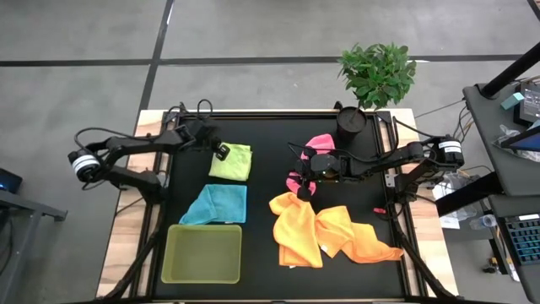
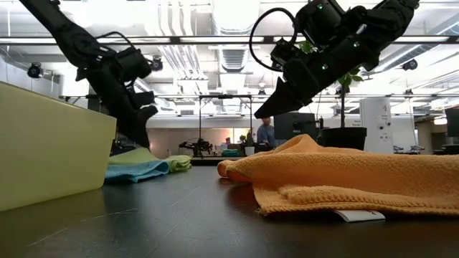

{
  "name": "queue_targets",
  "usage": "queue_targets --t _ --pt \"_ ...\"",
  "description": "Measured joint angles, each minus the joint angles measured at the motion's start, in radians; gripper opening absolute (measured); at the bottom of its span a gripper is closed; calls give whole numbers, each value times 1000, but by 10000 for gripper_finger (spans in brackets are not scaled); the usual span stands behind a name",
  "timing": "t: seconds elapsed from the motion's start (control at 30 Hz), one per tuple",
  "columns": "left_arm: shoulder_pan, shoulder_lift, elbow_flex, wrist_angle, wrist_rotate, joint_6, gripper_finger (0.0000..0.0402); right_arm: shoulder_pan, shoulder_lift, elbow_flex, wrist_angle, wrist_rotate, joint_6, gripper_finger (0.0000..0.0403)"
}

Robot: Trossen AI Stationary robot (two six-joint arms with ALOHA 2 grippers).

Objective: Fold microfiber towels
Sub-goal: Fold the green microfiber towel

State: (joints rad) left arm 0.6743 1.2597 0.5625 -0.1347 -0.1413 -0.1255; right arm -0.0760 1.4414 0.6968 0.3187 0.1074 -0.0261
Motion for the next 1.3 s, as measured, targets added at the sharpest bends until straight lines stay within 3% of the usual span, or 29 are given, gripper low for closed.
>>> queue_targets --t 0.2,0.37,0.63,0.77,0.93,1.1,1.3 --pt "0 -54 0 -3 -2 -17 7 -1 0 0 0 0 -1 82" --pt "0 -61 0 6 -77 -5 1 -1 0 0 0 0 -1 82" --pt "0 79 -4 177 -130 2 1 -1 0 -3 0 0 0 82" --pt "1 153 11 191 -207 1 1 -1 0 -13 1 0 8 82" --pt "0 215 30 191 -208 -23 2 -3 0 -27 5 1 19 82" --pt "1 214 33 184 -208 -23 30 -34 0 -13 10 6 93 82" --pt "1 138 33 141 -208 -16 89 -74 0 46 9 -10 53 82"
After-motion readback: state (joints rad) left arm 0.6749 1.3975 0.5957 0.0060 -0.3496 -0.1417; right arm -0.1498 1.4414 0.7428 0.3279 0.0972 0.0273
